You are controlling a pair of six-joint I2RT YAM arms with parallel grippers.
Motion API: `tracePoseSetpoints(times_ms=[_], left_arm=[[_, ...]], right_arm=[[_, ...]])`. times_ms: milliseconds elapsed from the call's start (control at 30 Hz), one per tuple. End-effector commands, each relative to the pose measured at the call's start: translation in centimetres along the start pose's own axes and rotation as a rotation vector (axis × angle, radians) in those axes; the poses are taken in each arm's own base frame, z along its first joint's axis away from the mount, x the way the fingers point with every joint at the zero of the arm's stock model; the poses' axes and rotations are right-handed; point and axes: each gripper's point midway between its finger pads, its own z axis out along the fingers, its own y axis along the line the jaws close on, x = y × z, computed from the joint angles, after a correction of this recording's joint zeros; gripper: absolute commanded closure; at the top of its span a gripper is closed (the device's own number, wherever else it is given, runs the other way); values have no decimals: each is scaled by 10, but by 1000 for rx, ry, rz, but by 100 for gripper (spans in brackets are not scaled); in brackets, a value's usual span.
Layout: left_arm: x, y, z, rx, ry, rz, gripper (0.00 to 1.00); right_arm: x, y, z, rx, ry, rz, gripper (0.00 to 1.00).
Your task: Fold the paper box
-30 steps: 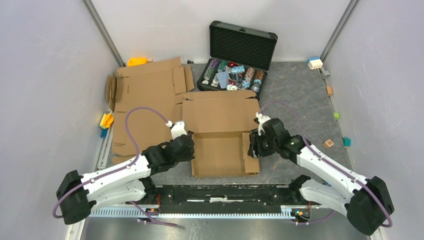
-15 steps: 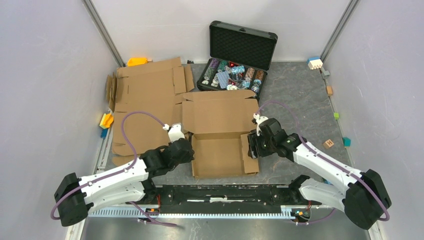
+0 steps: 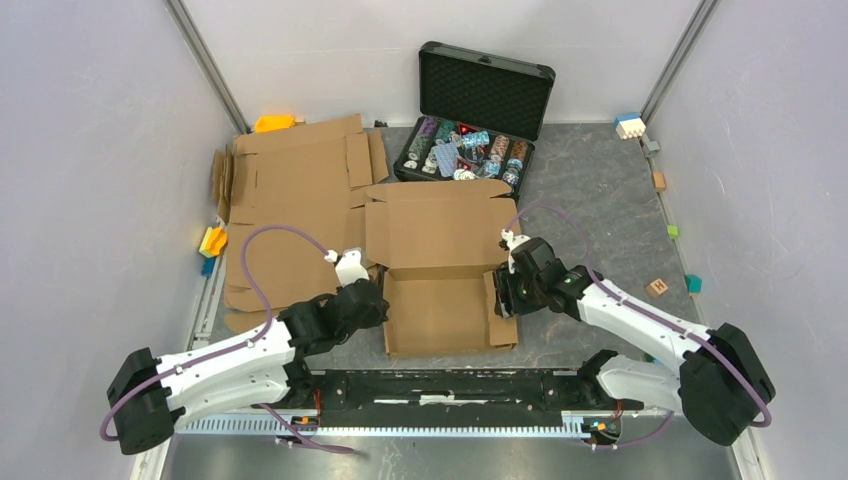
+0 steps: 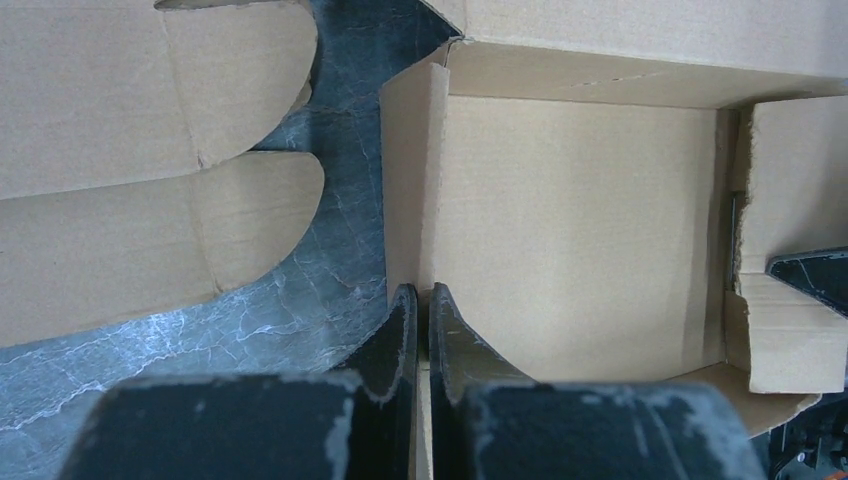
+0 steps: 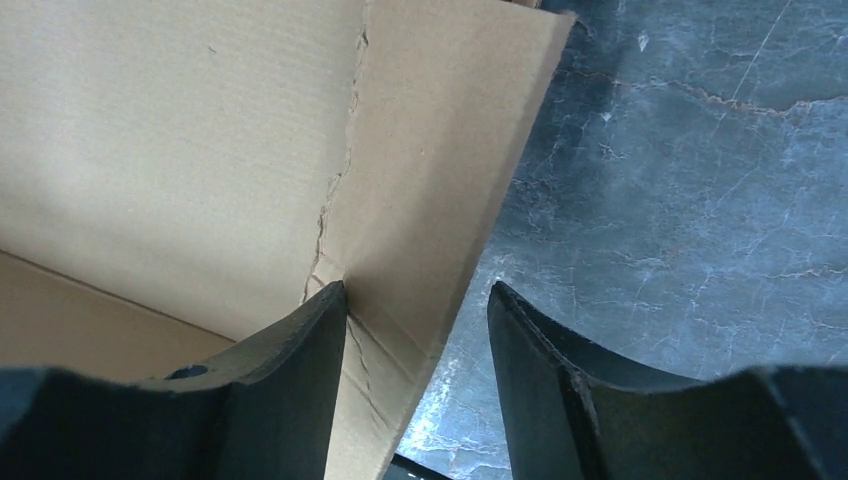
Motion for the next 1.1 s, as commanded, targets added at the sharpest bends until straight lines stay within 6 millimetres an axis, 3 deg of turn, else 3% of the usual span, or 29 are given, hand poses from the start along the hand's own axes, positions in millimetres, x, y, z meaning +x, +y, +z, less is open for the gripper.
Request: tracePoseSetpoints(times_ms=[0,267,567,800,900,967,1067], left_arm=[[-22,-27,-3,88,-82,-118,94],[-19,-38,-2,135,-74,-132,93],[-17,-41,-1,148,-79,-128,92],[-14,-39,2,105,-56,-70,88],[-10,-36,3,63,-27,-19,74],[-10,-34,2,36,-7,23,54],[-12,-25,0,-17,-4,45,25]], right_arm=[[7,-26,3,158,24,-26,42],[-4,-39,-1,292,18,-67,46],[-11,-50,-3,421,14,-118,83],[-14,-67,-3,546,2,-120,90],[-14,-70,-1,563,-3,-115,89],[-16,-67,0,553,-11,-112,75],[-19,-60,2,505,-38,-97,65]])
